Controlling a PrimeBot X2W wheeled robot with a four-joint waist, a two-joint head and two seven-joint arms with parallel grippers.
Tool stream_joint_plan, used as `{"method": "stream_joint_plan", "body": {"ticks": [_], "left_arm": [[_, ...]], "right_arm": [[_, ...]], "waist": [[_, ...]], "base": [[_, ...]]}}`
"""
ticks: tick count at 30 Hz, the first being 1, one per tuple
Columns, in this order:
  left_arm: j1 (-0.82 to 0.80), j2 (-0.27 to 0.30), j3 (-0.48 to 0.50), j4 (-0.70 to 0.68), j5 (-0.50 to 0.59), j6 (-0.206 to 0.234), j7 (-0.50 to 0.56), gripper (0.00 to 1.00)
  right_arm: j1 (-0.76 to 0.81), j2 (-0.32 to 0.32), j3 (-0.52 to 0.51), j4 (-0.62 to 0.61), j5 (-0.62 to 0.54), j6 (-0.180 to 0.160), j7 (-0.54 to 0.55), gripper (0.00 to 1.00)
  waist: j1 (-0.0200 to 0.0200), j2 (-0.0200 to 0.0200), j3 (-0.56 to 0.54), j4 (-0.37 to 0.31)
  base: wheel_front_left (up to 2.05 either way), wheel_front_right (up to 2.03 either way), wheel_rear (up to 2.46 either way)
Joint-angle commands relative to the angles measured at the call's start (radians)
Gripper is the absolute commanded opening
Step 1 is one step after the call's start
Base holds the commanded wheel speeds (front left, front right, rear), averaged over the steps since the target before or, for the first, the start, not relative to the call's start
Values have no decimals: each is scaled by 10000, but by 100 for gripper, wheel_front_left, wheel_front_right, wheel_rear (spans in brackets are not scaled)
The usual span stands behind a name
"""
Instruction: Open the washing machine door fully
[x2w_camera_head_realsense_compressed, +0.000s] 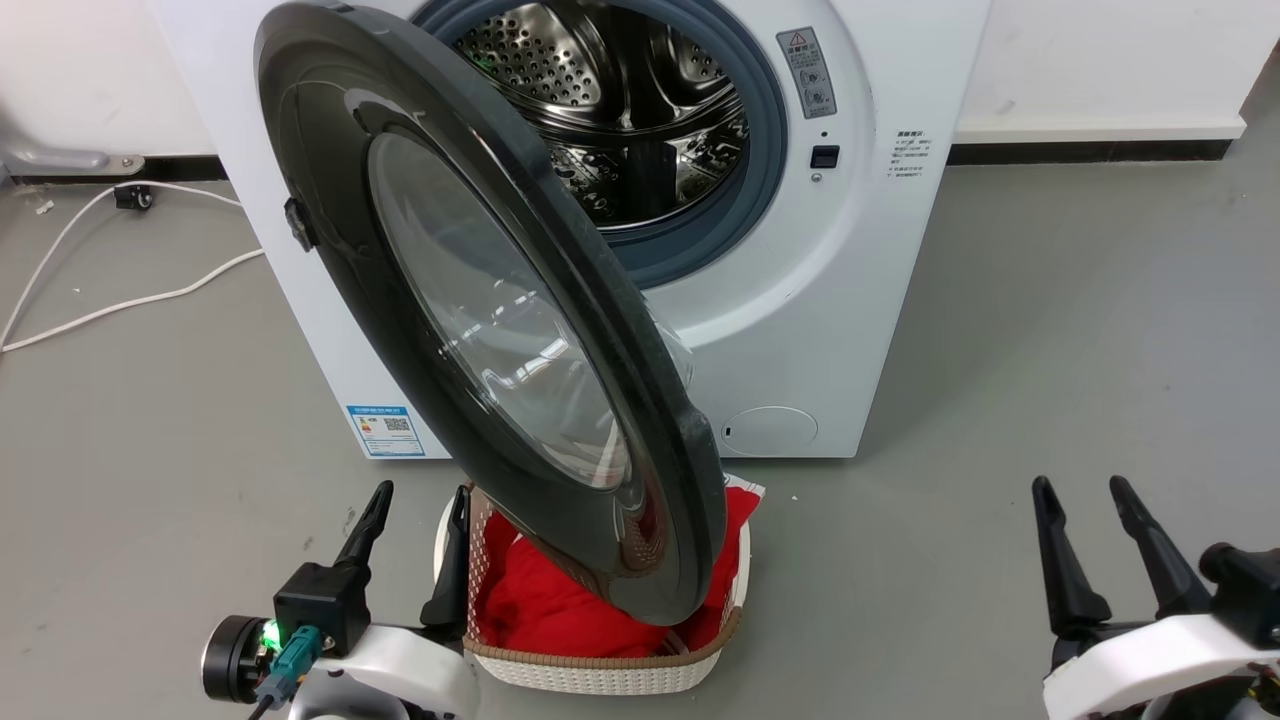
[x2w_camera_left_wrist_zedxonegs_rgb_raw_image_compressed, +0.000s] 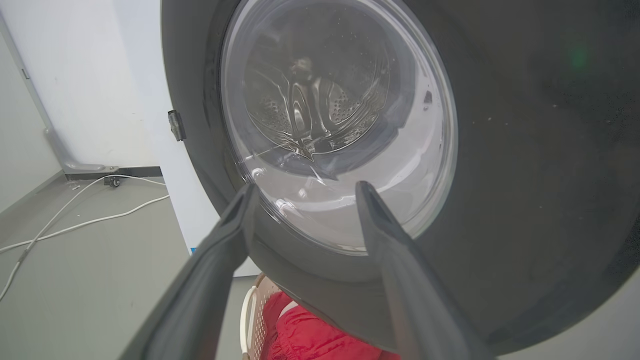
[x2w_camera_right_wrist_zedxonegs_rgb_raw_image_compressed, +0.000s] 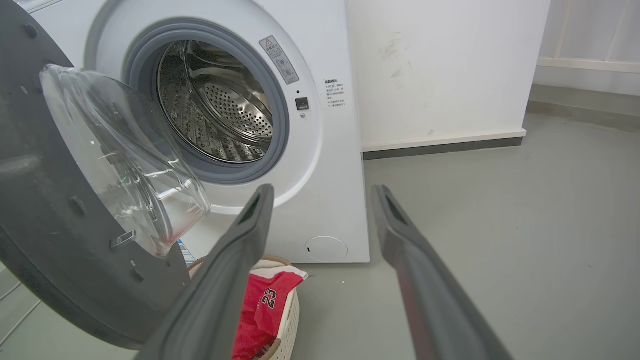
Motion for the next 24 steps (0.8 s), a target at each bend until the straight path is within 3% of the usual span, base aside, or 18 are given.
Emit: {"method": "stream_joint_plan", "body": {"ticks": [1,24], "left_arm": [[-94,33,-16,3,39,54,-11,100],[-178,270,-176,-53,9,305,55,100]], "right_arm": [[82,69,49,69,-149,23,-96,100],[-36,139,176,243,-987,23,-123,100]], "waist": [[-1,0,-2,14],[-1,0,128,14]], "base": [[0,0,0],[0,0,0]]}}
